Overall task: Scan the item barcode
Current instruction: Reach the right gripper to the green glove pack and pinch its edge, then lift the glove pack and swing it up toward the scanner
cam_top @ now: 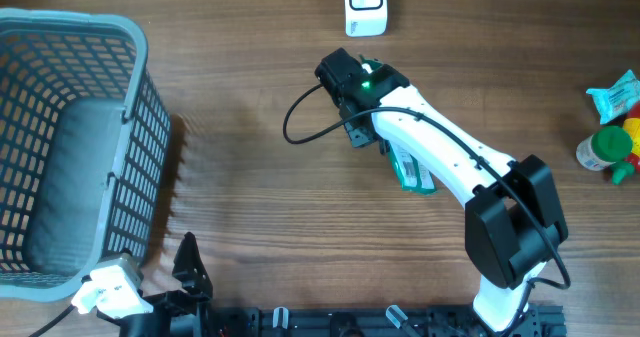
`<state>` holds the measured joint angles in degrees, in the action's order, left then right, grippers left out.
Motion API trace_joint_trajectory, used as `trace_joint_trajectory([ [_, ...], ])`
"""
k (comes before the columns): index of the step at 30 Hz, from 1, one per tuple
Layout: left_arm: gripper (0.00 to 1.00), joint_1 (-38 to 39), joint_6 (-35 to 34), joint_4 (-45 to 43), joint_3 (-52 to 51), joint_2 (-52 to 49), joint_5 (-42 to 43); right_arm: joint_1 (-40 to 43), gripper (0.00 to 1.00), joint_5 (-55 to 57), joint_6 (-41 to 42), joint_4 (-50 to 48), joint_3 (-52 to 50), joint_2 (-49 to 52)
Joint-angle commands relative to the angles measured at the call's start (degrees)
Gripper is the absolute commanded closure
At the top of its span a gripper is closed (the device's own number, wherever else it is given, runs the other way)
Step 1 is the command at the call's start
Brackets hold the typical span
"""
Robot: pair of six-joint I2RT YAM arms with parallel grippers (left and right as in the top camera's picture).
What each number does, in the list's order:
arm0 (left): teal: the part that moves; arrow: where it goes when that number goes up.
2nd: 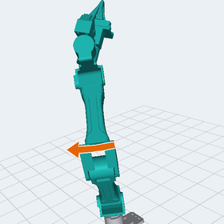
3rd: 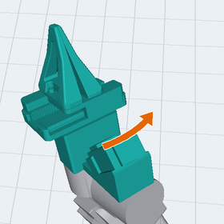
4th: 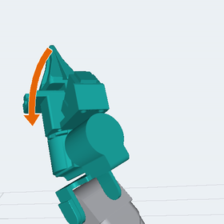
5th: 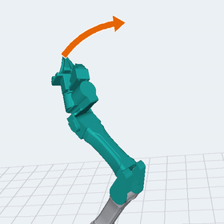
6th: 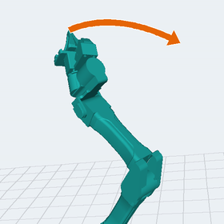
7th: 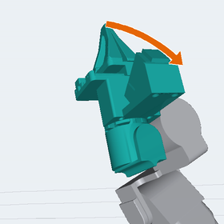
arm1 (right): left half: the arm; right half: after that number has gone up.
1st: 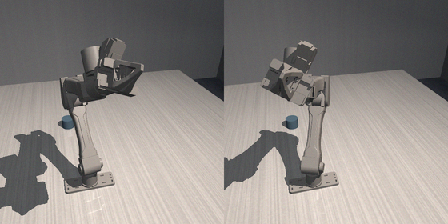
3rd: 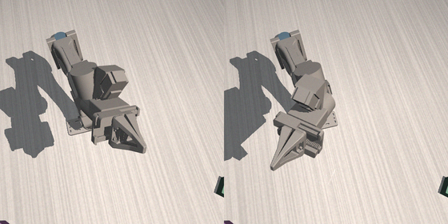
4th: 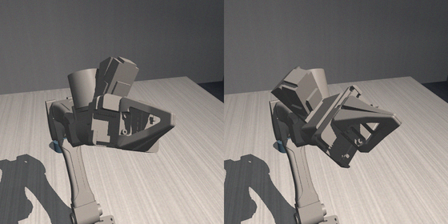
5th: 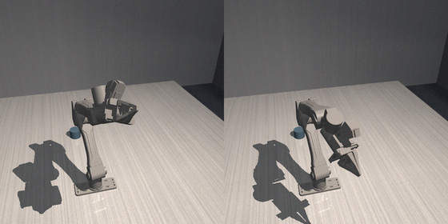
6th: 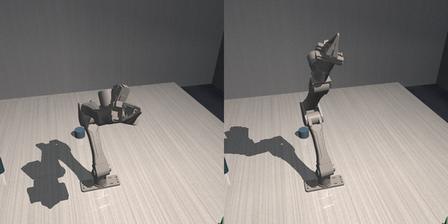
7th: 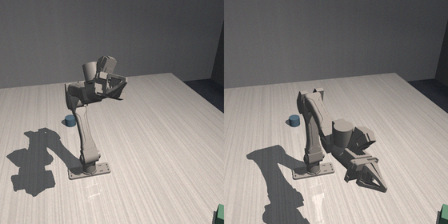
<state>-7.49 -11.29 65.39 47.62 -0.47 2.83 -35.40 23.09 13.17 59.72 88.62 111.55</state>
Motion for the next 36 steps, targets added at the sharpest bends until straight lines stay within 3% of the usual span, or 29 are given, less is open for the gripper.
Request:
trace_joint_trajectory([
  [1, 0.0, 0.24, -0.33, -0.2, 0.04, 0.2, -0.15, 0.0, 0.96, 8.33, 8.31, 1.31, 0.15, 0.61],
  [4, 0.0, 0.24, -0.33, -0.2, 0.04, 0.2, -0.15, 0.0, 0.95, 9.97, 9.64, 1.99, 0.15, 0.61],
  [7, 0.0, 0.24, -0.33, -0.2, 0.04, 0.2, -0.15, 0.57, 0.52, 12.24, 13.31, 2.8, 0.15, 0.59],
  [8, 0.0, 0.24, -0.33, -0.2, 0.04, 0.2, -0.15, 1.03, 0.28, 12.46, 15.82, 3.54, 0.13, 0.59],
  [10, 0.0, 0.24, -0.33, -0.2, 0.04, 0.2, -0.15, 2.84, 0.08, 11.76, 18.05, 4.04, -0.79, 0.66],
  [13, 0.0, 0.24, -0.33, -0.2, 0.04, 0.2, -0.15, 6.6, 0.01, 3.17, 14.12, -0.55, -5.05, 0.66],
  [22, 0.0, 0.24, -0.33, -0.2, 0.04, 0.2, -0.15, 16.76, 0.0, -22.36, 4.52, -6.6, -6.69, 0.55],
  [24, 0.0, 0.24, -0.33, -0.2, 0.04, 0.2, -0.15, 20.81, 0.0, -30.97, -1.6, -7.56, -6.69, 0.68],
  [28, 0.0, 0.24, -0.33, -0.2, 0.04, 0.2, -0.15, 25.75, 0.0, -30.29, -2.23, -8.35, -6.75, 1.81],
  [36, 0.0, 0.24, -0.33, -0.2, 0.04, 0.2, -0.15, 25.18, 0.0, -23.1, -0.5, -8.96, -7.13, 8.59],
])
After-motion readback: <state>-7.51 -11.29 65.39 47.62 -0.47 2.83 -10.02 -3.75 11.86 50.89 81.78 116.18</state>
